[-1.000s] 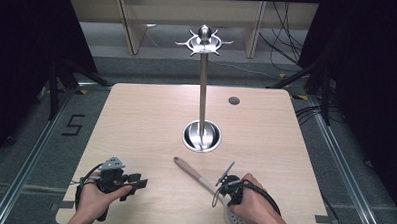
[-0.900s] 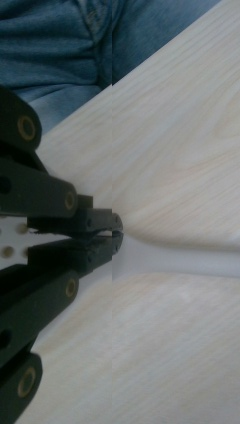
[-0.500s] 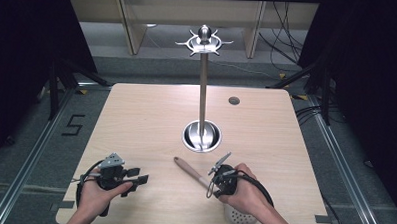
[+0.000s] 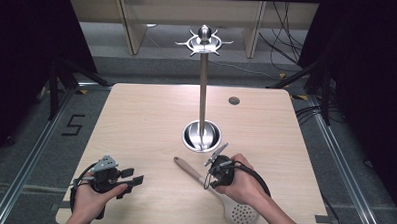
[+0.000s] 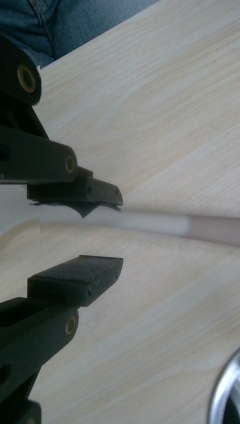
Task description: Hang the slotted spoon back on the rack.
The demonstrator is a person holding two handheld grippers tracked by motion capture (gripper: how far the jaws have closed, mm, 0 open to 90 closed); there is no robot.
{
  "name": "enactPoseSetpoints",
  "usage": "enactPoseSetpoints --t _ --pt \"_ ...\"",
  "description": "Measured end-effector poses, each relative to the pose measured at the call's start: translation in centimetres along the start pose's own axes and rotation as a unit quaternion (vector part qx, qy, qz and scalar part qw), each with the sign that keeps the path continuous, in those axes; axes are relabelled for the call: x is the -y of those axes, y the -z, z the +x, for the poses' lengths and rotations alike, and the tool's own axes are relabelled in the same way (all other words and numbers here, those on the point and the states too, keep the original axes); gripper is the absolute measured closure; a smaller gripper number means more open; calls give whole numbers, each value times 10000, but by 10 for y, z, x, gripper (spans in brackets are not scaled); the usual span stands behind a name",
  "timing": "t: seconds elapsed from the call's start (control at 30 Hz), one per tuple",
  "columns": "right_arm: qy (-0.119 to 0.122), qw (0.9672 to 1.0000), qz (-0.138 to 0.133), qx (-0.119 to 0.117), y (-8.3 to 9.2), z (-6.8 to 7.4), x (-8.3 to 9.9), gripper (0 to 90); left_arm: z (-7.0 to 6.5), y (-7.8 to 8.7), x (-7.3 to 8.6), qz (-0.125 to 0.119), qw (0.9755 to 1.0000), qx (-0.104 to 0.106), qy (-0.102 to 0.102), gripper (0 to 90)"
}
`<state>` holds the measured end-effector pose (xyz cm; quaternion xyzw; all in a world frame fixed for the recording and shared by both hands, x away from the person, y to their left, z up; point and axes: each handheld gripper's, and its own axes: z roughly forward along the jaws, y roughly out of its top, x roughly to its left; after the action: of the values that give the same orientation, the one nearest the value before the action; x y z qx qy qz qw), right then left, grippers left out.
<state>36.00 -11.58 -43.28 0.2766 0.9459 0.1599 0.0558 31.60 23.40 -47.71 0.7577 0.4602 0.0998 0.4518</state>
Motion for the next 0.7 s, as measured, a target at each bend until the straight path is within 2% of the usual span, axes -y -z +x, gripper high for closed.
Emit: enactPoseSetpoints --t 0.03,0.07,0.2,0.3,0.33,0.4,0.43,0.47,0.57,0.63,0.7 --pt "-45 10000 12 27 0 -1 -2 657 0 0 0 -12 10000 -20 18 460" --pt "1 10000 -11 -27 -1 -2 -5 657 0 0 -1 -17 10000 -17 24 459" --pt "23 10000 -19 10 -2 -4 -13 656 0 -1 -1 20 10000 25 -32 455" --pt "53 10000 -51 31 -2 -4 -24 655 -1 1 0 -25 10000 19 2 455" --pt "-18 10000 -25 92 -3 -3 -27 655 0 1 1 -14 10000 45 -14 454" --pt "22 9999 -133 33 -3 -4 -36 656 0 3 2 -28 10000 58 17 454" --pt "-65 9998 -170 41 -2 -5 -44 658 1 4 2 -11 10000 57 1 454" --pt "-46 9998 -183 62 -3 -6 -47 659 1 4 2 -84 10000 38 18 454" --pt "-16 9999 -121 57 -6 -9 -56 661 1 4 1 -51 10000 59 38 454" --pt "-112 9999 -70 64 -8 -8 -59 662 1 4 1 -15 10000 57 29 454" --pt "-15 10000 -37 45 -12 -10 -63 666 1 3 0 -33 10000 73 17 454"
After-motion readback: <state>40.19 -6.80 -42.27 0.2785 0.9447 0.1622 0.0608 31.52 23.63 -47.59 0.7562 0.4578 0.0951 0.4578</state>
